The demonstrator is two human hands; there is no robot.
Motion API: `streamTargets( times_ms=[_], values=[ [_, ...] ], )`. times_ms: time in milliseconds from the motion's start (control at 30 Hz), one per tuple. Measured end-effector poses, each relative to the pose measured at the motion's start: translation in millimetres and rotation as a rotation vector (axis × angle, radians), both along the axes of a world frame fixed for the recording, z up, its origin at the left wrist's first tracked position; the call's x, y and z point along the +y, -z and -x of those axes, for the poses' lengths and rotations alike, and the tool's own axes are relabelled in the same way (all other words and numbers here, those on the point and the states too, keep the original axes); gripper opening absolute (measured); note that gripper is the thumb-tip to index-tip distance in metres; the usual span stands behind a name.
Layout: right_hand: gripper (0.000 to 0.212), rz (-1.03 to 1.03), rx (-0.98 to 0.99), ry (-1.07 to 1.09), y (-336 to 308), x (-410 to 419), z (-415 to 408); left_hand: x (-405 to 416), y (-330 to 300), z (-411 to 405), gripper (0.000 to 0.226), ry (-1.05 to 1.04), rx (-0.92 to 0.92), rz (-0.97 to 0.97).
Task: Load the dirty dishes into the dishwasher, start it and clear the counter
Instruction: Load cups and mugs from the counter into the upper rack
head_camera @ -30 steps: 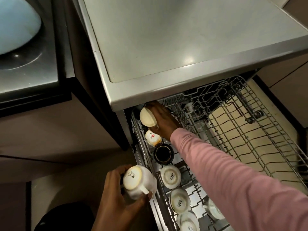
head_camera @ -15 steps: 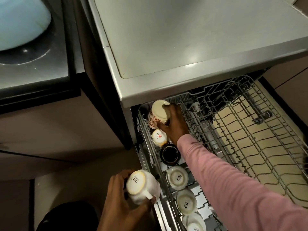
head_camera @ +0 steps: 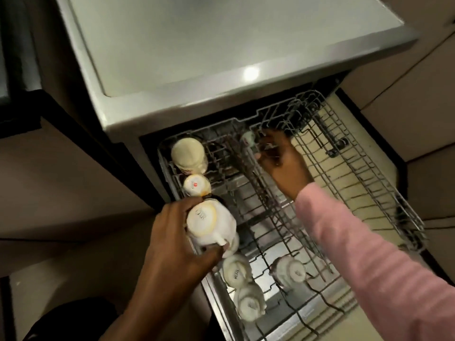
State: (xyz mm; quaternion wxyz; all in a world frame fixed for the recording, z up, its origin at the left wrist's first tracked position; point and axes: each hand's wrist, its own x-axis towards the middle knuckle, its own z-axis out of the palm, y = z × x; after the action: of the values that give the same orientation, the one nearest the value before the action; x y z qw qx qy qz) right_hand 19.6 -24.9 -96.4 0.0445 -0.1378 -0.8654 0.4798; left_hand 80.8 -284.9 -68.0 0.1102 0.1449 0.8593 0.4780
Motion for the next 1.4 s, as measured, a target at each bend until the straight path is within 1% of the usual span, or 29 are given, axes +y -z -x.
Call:
streamTargets(
  times_ms=[67,200,333,400,467,533,600,700,767,833,933,1000,1067,1133,1200,1267,1333,1400],
  values=[
    [0.042,-0.027,-0.005,0.093,-10.8,26.8,-37.2,33.0,3.1,-4.0,0.069,0.122,0.024,0.033],
    [0.039,0.031,-0.045,0.222,-11.5,59.9,-113.8,104.6,34.8,-19.2,0.075,0.384,0.124,0.141],
    [0.040,0.081,-0.081,0.280,1.6,67.1,-169.7,144.6,82.2,-18.5,0.076,0.665,0.220,0.369],
    [0.040,0.091,-0.083,0.320,10.1,74.3,-195.6,158.0,100.0,-17.4,0.080,0.777,0.227,0.488],
    [0.041,0.091,-0.104,0.337,17.0,77.3,-214.3,159.7,113.4,-13.5,0.083,0.839,0.193,0.600],
    [0.042,0.096,-0.127,0.341,20.8,76.9,-226.2,157.1,125.0,-8.3,0.082,0.848,0.143,0.642],
    [0.041,0.119,-0.137,0.360,23.0,77.8,-236.1,160.8,132.5,-5.9,0.085,0.849,0.117,0.617],
    [0.041,0.132,-0.155,0.360,23.8,74.1,-239.6,161.9,133.0,-5.4,0.089,0.864,0.164,0.658],
    [0.040,0.134,-0.159,0.350,21.5,71.3,-236.0,157.9,131.2,-5.3,0.093,0.843,0.194,0.630],
    [0.038,0.136,-0.148,0.331,17.5,66.9,-229.1,150.2,126.4,-4.2,0.088,0.795,0.220,0.564],
    [0.037,0.135,-0.117,0.278,1.8,52.6,-212.7,128.3,102.5,0.8,0.070,0.713,0.268,0.563],
    [0.036,0.138,-0.106,0.221,-10.6,39.4,-198.8,111.3,79.9,6.8,0.066,0.684,0.320,0.561],
    [0.036,0.133,-0.085,0.115,-36.3,16.6,-179.7,85.3,46.0,16.8,0.061,0.636,0.363,0.541],
    [0.037,0.110,-0.042,-0.003,-70.6,-15.1,-155.6,49.2,-1.1,24.7,0.048,0.545,0.386,0.513],
    [0.041,0.088,-0.001,-0.090,-99.4,-38.5,-136.5,20.0,-41.9,25.0,0.035,0.506,0.452,0.467],
    [0.043,0.077,0.034,-0.205,-132.8,-69.6,-117.2,-21.9,-84.7,23.4,0.031,0.470,0.490,0.497],
    [0.040,0.048,0.071,-0.351,-169.1,-112.5,-98.7,-78.2,-125.2,22.1,0.030,0.368,0.488,0.499],
    [0.044,0.031,0.100,-0.425,-192.8,-141.6,-86.0,-119.6,-151.3,24.5,0.031,0.276,0.528,0.513]
  ],
)
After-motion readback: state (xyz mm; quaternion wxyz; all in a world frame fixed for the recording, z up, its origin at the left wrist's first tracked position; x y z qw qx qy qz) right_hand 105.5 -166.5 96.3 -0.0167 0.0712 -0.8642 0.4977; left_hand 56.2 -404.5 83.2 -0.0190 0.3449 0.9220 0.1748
